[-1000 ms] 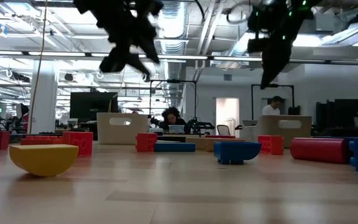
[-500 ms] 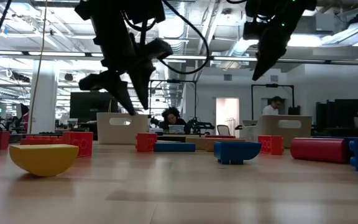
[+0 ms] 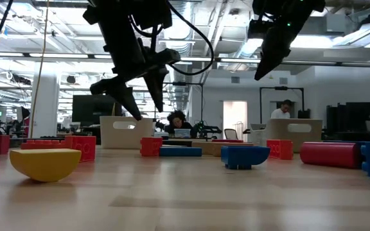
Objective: Sort blocks by size
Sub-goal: Put the orange rectangle game piece into the white bin
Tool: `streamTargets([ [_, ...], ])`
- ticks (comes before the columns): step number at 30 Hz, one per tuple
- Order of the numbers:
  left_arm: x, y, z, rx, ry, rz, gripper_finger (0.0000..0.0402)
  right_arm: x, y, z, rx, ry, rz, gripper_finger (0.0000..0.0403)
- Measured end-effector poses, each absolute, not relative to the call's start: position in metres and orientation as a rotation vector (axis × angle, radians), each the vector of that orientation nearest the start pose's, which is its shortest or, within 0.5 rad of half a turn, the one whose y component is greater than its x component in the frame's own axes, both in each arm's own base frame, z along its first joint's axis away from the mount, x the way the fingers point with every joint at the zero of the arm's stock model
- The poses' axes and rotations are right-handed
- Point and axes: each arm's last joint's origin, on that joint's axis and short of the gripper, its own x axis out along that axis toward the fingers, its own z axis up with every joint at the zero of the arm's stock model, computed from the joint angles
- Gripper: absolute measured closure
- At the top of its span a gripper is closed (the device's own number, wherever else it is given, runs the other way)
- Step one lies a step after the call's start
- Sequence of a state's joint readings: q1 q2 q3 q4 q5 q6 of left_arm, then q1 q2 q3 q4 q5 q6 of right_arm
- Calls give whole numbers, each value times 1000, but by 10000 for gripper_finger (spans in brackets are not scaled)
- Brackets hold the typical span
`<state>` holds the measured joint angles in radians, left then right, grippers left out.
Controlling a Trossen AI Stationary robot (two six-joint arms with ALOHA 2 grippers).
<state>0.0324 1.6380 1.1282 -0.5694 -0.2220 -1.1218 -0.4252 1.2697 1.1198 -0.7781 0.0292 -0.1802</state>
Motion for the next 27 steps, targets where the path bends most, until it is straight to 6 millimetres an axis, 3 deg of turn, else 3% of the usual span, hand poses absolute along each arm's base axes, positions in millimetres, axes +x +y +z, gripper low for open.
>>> streamTargets([
  [16,350,18,163,-879,961,764,161,230,-107,302,38,917,-360,211],
  [19,349,16,164,-843,965,762,196,230,-107,302,38,917,-360,211],
  [25,349,17,163,-736,990,724,314,230,-107,302,38,917,-360,211],
  [27,349,18,163,-712,996,711,319,230,-107,303,38,917,-360,211],
])
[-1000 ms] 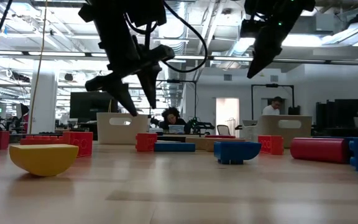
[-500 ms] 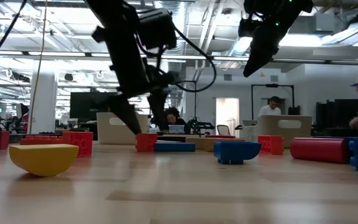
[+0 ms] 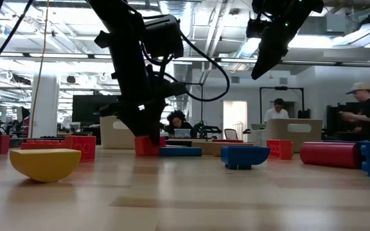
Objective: Sort blocks by size
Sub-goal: Put the orange rectangle game piece into the white bin
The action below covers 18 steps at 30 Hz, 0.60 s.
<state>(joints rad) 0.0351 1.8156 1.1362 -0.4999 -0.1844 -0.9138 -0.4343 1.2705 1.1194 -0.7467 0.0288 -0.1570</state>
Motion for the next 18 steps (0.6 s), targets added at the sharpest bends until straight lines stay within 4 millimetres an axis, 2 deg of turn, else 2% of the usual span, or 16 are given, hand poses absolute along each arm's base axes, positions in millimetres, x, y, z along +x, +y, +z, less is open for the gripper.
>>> streamTargets([
  [4,343,24,173,-686,1019,676,319,229,-107,303,41,917,-365,211],
  [7,334,37,195,-684,969,669,319,229,-108,303,45,918,-386,211],
  [13,303,79,253,-683,736,775,319,232,-109,305,45,882,-397,211],
  [18,275,113,280,-658,603,912,320,239,-112,312,71,763,-432,211],
])
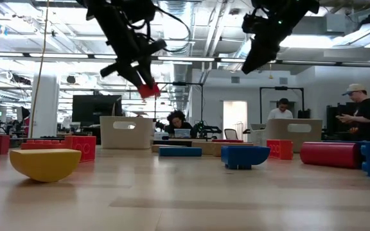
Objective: Sort blocks by size
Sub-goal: Put the orange rectangle game piece into the white bin, then put the red rectangle wooden block into the white bin
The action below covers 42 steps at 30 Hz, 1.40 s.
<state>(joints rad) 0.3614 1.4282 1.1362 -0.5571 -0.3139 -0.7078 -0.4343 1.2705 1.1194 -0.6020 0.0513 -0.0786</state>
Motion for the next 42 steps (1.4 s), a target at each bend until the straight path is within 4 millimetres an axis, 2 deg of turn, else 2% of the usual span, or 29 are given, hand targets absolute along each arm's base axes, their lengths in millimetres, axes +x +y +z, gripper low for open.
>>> streamTargets([
  [3,261,131,278,-636,663,975,320,242,-113,316,83,708,-442,211],
  [5,255,140,265,-654,729,1010,314,244,-111,317,78,693,-438,211],
  [9,248,149,244,-722,836,1008,263,246,-106,316,69,698,-417,211],
  [15,247,158,248,-723,798,999,180,256,-92,308,63,742,-352,211],
  [20,252,161,266,-697,753,916,164,273,-79,288,114,827,-198,211],
  [23,260,156,279,-681,734,834,166,284,-71,272,139,899,-97,211],
  [29,278,133,297,-626,699,745,171,305,-67,233,135,1036,-55,211],
  [35,288,110,303,-604,692,724,172,317,-82,199,109,1130,-45,207],
  [42,280,93,318,-581,644,744,172,315,-104,185,101,1168,-66,169],
])
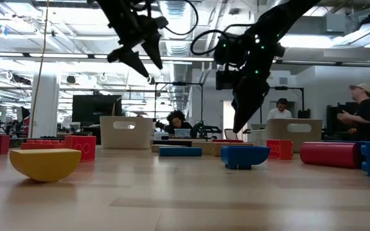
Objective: Sort blocks by size
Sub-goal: Put the red rectangle wooden block into the white bin
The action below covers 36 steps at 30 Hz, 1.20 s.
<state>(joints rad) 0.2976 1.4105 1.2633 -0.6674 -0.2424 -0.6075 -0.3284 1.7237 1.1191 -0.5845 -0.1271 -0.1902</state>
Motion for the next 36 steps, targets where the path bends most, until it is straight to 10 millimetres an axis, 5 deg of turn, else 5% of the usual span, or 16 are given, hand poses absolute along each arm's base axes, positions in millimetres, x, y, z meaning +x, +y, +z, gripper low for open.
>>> streamTargets([
  [8,264,89,337,-571,560,759,172,320,-106,187,23,1120,-61,142],
  [24,259,88,332,-562,633,792,171,332,-104,144,60,1234,-43,145],
  [32,259,87,332,-534,645,781,171,331,-108,145,57,1223,-52,245],
  [36,260,88,333,-518,642,772,171,330,-108,149,60,1246,-51,249],
])
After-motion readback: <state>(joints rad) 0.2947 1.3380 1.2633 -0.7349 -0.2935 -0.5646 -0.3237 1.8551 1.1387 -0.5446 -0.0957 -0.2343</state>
